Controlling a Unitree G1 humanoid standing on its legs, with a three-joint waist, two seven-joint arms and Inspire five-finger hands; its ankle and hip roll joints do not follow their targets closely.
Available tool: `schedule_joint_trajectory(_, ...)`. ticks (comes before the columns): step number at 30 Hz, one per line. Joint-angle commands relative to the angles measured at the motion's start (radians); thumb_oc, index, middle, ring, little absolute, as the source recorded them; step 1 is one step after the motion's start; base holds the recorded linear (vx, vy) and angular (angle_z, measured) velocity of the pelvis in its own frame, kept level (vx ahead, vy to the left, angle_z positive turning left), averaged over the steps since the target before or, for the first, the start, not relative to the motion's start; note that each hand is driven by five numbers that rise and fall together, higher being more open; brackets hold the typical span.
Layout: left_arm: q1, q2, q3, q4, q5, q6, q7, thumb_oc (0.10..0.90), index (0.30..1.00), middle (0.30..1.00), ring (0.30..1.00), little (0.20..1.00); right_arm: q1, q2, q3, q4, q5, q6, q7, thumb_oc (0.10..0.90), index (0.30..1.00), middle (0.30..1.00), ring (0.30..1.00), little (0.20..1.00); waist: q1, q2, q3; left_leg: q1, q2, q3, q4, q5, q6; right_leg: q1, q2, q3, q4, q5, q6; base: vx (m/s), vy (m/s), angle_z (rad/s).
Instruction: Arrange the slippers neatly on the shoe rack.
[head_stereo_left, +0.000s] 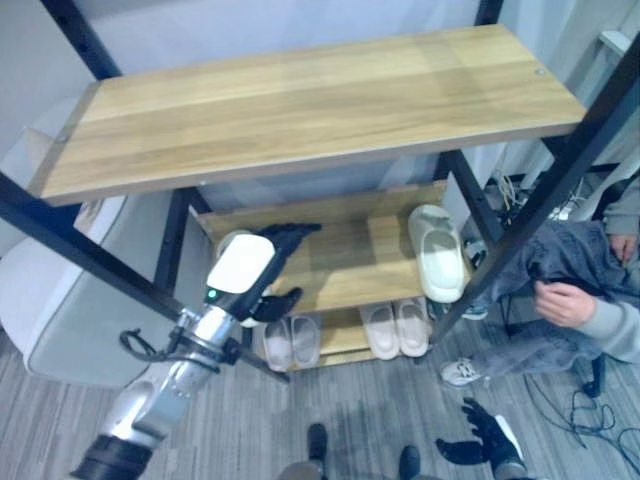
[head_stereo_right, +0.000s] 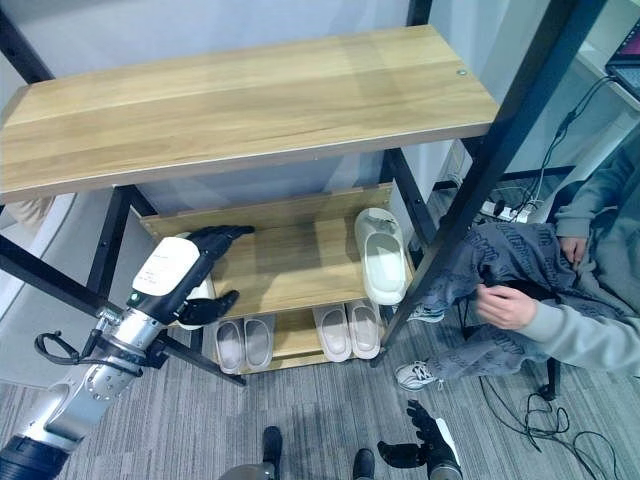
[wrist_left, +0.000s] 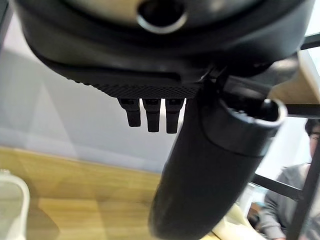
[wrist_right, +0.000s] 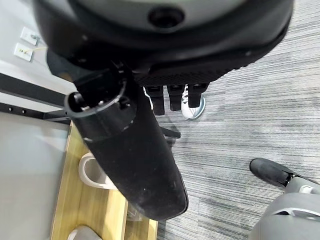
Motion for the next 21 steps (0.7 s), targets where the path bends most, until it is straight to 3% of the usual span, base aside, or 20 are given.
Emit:
schedule_joint_trajectory(1,-0.150,0.038,0.056,0.031,0.058,0.015,0.133,0.800,0.900,0.900,0.900,0.900,-0.001,-0.038,-0.001,-0.073,-0.038,-0.073,-0.010,0.800,0.900,0.900,0.900,0.900,-0.013,-0.005,-0.058,-0.005,0.018,0.034,-0.008,-0.076,-0.047,-0.012,-0.014,0.011,0.005,-0.096,0.070,0.04,0.016,-0.18)
schedule_joint_trajectory(21,-0.218,0.190,0.096,0.327,0.170,0.198,0.242,0.800,0.900,0.900,0.900,0.900,0.000,-0.074,0.003,-0.093,-0.076,-0.071,-0.021,0.800,0.900,0.900,0.900,0.900,-0.031,0.003,-0.059,-0.028,0.012,0.065,-0.008,-0.086,-0.045,-0.053,-0.023,0.023,0.005,-0.081,0.079,0.02,0.008,-0.07)
